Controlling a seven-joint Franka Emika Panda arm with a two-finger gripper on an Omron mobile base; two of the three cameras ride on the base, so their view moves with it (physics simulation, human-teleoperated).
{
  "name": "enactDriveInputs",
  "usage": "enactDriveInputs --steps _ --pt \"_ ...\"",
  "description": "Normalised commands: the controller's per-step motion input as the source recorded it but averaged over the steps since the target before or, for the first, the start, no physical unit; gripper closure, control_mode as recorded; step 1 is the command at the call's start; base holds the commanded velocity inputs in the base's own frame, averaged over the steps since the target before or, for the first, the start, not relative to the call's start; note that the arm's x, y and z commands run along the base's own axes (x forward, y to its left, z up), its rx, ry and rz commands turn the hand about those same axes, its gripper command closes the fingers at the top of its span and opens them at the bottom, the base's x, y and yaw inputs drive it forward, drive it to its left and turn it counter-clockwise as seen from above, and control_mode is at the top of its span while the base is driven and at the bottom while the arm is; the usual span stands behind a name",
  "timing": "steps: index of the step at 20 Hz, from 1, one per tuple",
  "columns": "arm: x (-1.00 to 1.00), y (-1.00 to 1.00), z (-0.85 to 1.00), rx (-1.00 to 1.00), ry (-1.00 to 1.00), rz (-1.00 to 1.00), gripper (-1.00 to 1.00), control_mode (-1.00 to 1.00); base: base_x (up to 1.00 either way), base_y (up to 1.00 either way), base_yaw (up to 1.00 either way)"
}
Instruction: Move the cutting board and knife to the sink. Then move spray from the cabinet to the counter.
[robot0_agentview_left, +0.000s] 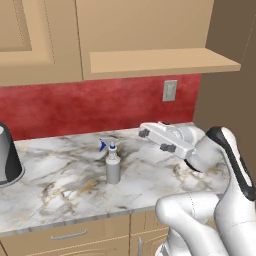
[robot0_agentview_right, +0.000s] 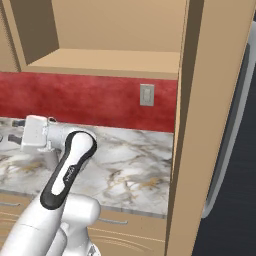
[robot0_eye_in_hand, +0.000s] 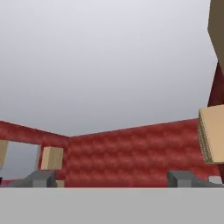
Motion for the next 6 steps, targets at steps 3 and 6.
enactDriveInputs --steps 3,6 --pt "-1.00 0.00 1.00 -0.01 0.02 -0.06 -1.00 -1.00 0.00 0.00 0.00" --pt "-1.00 0.03 1.00 -0.16 0.00 -0.17 -1.00 -1.00 0.00 0.00 0.00"
